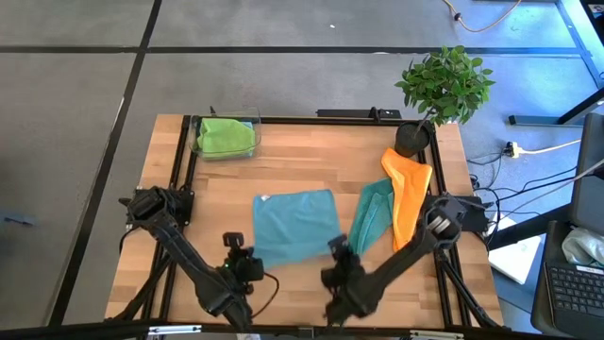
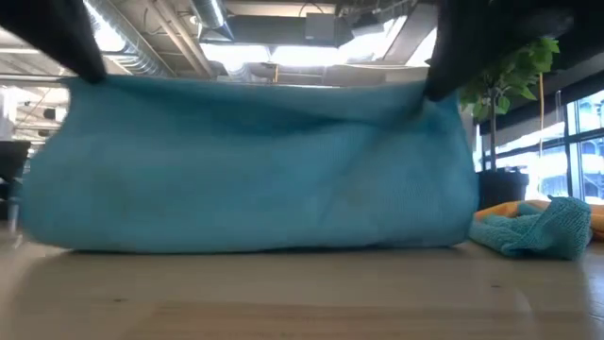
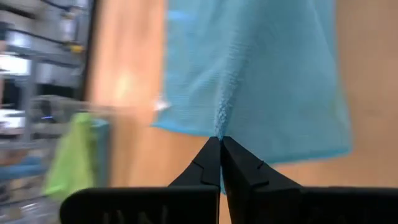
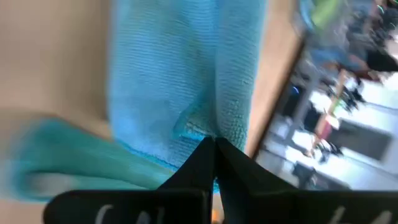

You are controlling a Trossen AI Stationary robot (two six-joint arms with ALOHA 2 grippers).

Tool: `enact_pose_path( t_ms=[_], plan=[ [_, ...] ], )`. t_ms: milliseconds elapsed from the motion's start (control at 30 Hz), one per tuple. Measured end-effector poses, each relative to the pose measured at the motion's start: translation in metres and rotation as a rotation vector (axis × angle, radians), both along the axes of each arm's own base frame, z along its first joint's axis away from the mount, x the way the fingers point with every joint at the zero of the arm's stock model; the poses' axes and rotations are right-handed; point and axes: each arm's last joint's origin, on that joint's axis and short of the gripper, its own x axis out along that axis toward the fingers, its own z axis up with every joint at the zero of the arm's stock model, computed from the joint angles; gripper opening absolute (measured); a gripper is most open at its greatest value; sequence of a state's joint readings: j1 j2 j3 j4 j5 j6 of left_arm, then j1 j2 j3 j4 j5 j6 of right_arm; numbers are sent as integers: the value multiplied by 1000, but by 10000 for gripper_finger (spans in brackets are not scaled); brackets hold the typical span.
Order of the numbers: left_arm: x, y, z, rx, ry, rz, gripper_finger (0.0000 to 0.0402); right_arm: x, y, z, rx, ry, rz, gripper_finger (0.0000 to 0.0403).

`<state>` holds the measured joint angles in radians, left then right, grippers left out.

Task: Fold microfiber towels
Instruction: Fold the light blue microfiber cloth

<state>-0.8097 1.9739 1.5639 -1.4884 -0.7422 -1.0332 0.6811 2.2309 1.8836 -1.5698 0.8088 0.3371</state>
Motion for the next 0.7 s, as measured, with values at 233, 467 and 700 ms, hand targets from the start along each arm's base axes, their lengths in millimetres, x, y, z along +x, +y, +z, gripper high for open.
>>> enact_pose_path(
  t_ms=[233, 467, 700],
  plan=[
    [15, 24, -2, 95, 1, 34, 0, -11, -60, -12, 21, -73, -71, 18],
    [24, 56, -24, 135, 103, 98, 0, -11, -89, -41, 93, -65, -10, 18],
    [24, 81, -42, 178, 170, 160, 0, -3, -114, -56, 92, -65, -36, 18]
  ],
)
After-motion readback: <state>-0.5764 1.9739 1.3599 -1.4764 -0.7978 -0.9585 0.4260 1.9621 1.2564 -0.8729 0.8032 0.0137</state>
